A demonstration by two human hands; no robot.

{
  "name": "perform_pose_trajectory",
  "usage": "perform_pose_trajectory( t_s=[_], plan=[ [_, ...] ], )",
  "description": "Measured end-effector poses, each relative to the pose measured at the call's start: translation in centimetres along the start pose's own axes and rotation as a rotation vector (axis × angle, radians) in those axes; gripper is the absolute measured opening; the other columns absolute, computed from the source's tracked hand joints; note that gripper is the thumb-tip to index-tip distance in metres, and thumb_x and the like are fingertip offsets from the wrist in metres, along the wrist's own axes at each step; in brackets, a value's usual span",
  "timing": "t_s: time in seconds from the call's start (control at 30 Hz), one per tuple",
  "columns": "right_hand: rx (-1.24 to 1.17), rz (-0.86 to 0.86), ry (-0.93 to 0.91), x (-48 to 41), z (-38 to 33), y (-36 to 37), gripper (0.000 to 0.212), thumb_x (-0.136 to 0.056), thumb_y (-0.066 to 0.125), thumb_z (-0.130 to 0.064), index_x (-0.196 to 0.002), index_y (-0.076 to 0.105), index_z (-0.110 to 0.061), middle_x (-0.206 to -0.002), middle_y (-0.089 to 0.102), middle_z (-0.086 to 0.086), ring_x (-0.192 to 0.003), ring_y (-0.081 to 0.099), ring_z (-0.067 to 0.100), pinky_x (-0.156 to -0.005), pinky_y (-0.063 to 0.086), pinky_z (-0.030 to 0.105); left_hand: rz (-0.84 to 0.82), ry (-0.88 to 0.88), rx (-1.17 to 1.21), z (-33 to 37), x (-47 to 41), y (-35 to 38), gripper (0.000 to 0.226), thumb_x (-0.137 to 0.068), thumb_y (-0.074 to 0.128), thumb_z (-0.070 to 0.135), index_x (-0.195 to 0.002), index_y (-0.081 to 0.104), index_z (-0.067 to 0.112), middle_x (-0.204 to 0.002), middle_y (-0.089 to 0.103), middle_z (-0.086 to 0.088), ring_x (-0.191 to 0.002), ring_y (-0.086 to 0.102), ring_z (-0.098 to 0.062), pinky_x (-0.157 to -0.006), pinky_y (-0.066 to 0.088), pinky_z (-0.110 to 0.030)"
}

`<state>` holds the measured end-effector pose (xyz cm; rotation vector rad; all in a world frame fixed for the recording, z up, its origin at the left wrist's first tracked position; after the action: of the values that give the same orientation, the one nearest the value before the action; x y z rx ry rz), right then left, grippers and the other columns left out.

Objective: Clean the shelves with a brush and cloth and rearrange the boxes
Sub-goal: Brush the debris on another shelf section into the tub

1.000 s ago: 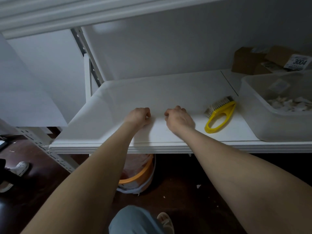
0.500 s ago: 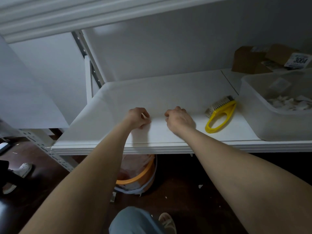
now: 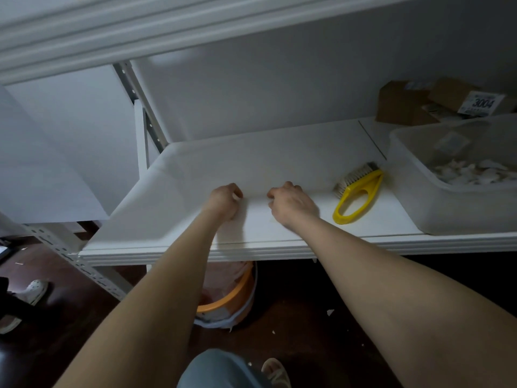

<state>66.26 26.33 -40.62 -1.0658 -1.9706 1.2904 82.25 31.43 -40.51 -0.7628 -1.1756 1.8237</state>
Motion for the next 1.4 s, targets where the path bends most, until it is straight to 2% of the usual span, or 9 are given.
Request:
perform_pose_trajectory(
  t_s=[0.07,0.13,0.2,0.47,0.73,0.87,1.03,1.2,1.4],
  plan=[
    [0.005,-0.012,-0.002,0.0,0.0,-0.1,0.038,-0.097,0.04,-0.017,-0.132,0.052,-0.027,-0.135,0.039,0.006,-0.127,0.038,0.027,-0.101,0.039,0.04,-0.047,-0.071,0.217,-1.0,0.4,-0.1,0.02,-0.09,0.056,0.005,-0.109,0.061,0.004,-0.079,0.057,-0.006,-0.051,0.06,-0.015,-0.05,0.055,-0.022],
    [0.004,-0.014,0.0,0.1,0.0,0.0,0.04,-0.097,0.039,-0.017,-0.133,0.051,-0.028,-0.135,0.039,0.006,-0.127,0.038,0.027,-0.101,0.039,0.041,-0.051,-0.087,0.271,-1.5,0.8,-0.2,0.018,-0.083,0.071,0.018,-0.096,0.063,0.009,-0.074,0.06,-0.003,-0.055,0.059,-0.016,-0.059,0.055,-0.027],
    [0.004,-0.016,0.0,0.2,-0.1,0.0,0.041,-0.097,0.037,-0.016,-0.133,0.05,-0.028,-0.135,0.039,0.006,-0.127,0.038,0.027,-0.101,0.039,0.041,-0.024,-0.08,0.157,-1.5,1.1,-0.3,0.022,-0.078,0.076,0.029,-0.088,0.062,0.015,-0.073,0.062,0.001,-0.067,0.059,-0.017,-0.066,0.048,-0.025],
    [0.016,-0.01,-0.011,0.4,-0.2,-0.2,0.039,-0.097,0.039,-0.017,-0.134,0.05,-0.027,-0.136,0.04,0.007,-0.126,0.039,0.027,-0.1,0.039,0.039,-0.033,0.044,-0.136,0.5,0.7,0.0,0.023,-0.092,0.055,0.017,-0.096,0.066,-0.002,-0.104,0.066,-0.019,-0.102,0.059,-0.033,-0.082,0.043,-0.031],
    [0.024,-0.02,-0.01,0.8,-0.2,-0.5,0.04,-0.098,0.038,-0.016,-0.136,0.049,-0.025,-0.137,0.038,0.007,-0.128,0.037,0.027,-0.1,0.038,0.038,-0.078,0.028,-0.355,1.1,1.0,1.0,0.032,-0.097,0.035,0.009,-0.121,0.046,-0.008,-0.125,0.046,-0.026,-0.114,0.051,-0.043,-0.094,0.042,-0.044],
    [0.037,-0.04,-0.018,0.7,-0.2,-0.6,0.04,-0.099,0.038,-0.016,-0.137,0.047,-0.025,-0.137,0.037,0.007,-0.128,0.037,0.027,-0.1,0.038,0.038,0.021,-0.03,-0.115,-0.3,0.6,0.2,0.026,-0.095,0.041,0.009,-0.114,0.056,-0.004,-0.117,0.058,-0.024,-0.108,0.056,-0.038,-0.088,0.044,-0.038],
    [0.048,-0.034,-0.017,0.7,-0.4,-0.6,0.041,-0.098,0.038,-0.015,-0.137,0.047,-0.025,-0.137,0.038,0.007,-0.127,0.037,0.027,-0.098,0.038,0.037,-0.007,-0.03,0.101,-1.4,1.2,-0.3,0.024,-0.079,0.074,0.031,-0.092,0.068,0.012,-0.088,0.064,-0.001,-0.08,0.055,-0.016,-0.07,0.04,-0.023],
    [0.055,-0.035,-0.021,0.8,-0.4,-0.5,0.04,-0.098,0.039,-0.014,-0.136,0.048,-0.025,-0.137,0.038,0.008,-0.127,0.038,0.027,-0.099,0.038,0.035,-0.001,-0.009,-0.084,-0.4,0.8,0.0,0.019,-0.088,0.061,0.022,-0.096,0.069,0.007,-0.105,0.067,-0.013,-0.097,0.061,-0.03,-0.08,0.049,-0.033],
    [0.059,-0.031,-0.017,0.8,-0.5,-0.6,0.04,-0.098,0.038,-0.015,-0.137,0.047,-0.025,-0.137,0.038,0.008,-0.127,0.039,0.027,-0.099,0.038,0.035,-0.079,0.035,-0.398,0.9,0.9,0.7,0.034,-0.097,0.04,0.02,-0.12,0.052,-0.002,-0.123,0.05,-0.022,-0.112,0.053,-0.04,-0.092,0.044,-0.04]
  ],
)
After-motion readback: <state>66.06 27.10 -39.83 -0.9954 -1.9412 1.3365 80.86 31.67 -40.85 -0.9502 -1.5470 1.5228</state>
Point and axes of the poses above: each hand's wrist, its own x-axis away from the middle knuckle, its own y-axis out of the palm, z = x × y, the point moved 5 cm from there along -x, towards the middle knuckle
